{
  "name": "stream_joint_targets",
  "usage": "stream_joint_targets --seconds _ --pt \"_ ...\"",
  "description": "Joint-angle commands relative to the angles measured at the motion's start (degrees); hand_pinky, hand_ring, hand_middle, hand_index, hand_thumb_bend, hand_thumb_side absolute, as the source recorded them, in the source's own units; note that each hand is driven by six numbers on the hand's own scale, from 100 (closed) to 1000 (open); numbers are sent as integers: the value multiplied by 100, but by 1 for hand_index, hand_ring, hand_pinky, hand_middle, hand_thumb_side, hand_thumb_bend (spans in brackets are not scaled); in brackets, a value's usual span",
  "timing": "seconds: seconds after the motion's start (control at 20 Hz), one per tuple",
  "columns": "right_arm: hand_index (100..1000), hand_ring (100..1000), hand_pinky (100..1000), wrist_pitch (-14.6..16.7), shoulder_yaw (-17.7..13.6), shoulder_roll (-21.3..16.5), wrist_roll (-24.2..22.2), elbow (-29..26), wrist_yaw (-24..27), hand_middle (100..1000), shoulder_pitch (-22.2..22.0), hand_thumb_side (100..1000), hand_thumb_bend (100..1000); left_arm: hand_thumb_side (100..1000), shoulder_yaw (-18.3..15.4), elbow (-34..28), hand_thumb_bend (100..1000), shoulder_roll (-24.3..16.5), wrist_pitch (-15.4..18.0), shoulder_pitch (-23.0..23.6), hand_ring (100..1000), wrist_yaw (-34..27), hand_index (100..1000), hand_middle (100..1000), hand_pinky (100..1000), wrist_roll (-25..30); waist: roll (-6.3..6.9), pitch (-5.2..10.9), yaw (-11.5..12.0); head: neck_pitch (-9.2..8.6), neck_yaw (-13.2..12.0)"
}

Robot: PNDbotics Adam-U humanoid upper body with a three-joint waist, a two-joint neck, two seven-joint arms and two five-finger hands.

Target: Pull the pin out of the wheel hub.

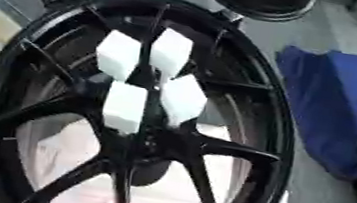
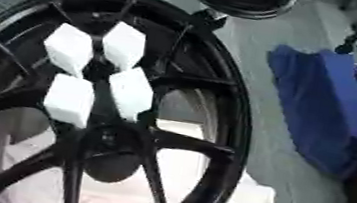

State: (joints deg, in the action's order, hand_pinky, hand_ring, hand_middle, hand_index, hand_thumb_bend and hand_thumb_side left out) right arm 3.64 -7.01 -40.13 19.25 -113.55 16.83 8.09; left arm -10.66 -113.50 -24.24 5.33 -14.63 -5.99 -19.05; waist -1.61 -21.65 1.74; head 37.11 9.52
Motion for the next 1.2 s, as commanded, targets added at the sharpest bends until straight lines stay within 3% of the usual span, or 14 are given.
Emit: stream_joint_targets --seconds 0.05,0.3,0.7,0.95,1.2 --pt "629 555 774 43 -42 -281 -41 -104 -65 509 67 450 100 683 -33 -109 234 -154 17 -16 554 20 731 561 918 -14 -6 78 -1 -30 -4" --pt "659 571 778 338 -18 -789 -386 -104 -362 535 187 418 100 683 -29 -109 233 -186 12 7 554 36 730 561 918 -7 -25 80 -6 3 -7" --pt "695 630 791 830 119 -2165 -1172 -104 -887 587 460 384 100 685 -10 -109 231 -252 -7 63 553 75 729 561 918 14 -107 98 -27 64 -20" --pt "715 655 793 907 486 -2855 -1742 -104 -1254 605 720 411 112 684 25 -109 230 -298 -14 59 554 80 729 562 919 46 -160 123 37 79 45" --pt "729 676 793 924 961 -3284 -2307 -104 -1467 619 1152 409 145 682 67 -109 232 -344 -31 49 555 58 730 563 918 96 -207 197 105 110 118"
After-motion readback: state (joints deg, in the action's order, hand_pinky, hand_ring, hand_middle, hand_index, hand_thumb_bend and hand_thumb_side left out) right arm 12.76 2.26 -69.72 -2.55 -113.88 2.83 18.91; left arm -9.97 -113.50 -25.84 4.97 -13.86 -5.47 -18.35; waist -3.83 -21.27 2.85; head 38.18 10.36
